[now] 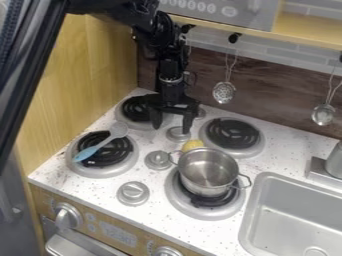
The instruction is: Move the potato to the top right edge of the bottom left burner
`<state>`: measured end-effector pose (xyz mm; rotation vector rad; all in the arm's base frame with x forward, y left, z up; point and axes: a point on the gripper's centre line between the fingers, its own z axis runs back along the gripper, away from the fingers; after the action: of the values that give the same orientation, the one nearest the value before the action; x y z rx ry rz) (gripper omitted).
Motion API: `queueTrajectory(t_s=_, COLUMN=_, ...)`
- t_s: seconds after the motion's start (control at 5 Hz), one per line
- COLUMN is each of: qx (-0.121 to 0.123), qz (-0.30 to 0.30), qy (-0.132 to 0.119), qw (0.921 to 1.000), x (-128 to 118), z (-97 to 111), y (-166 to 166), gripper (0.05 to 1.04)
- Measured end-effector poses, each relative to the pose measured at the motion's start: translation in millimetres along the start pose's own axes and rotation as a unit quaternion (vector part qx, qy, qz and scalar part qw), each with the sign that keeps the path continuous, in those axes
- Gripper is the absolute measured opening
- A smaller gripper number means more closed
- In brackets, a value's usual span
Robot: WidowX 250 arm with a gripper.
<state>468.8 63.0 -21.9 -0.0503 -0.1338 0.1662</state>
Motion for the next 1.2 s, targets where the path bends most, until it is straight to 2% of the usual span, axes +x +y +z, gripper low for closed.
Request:
queueTrajectory(t_s=0.2, qx=0.001, qz=0.002, qy=0.028, qw=0.9996, x=-14.1, z=-21.1, y=0.3, gripper=0.999)
queueTrajectory(t_s=0.4, qx=-0.003, qz=0.003, qy=0.034, qw=0.9994, x=-31.8, z=-32.5, y=-15.6, gripper=0.999)
queueTrajectory(t_s=0.6, qx=-0.012, qz=0.003, qy=-0.015, qw=0.9998, x=-21.2, z=-5.5, y=-35.2, gripper=0.999)
queueTrajectory(t_s=0.8, qx=-0.01, qz=0.01, qy=-0.039, qw=0.9992, x=-19.0, z=3.0, y=-46.1, gripper=0.999)
queueTrajectory(t_s=1.0, qx=-0.019, qz=0.023, qy=-0.039, qw=0.9988, x=-14.5, z=8.2, y=-50.2, gripper=0.999)
queueTrajectory(t_s=1.2, qx=-0.011, qz=0.015, qy=-0.031, qw=0.9993, x=-8.7, z=3.6, y=-59.7, gripper=0.999)
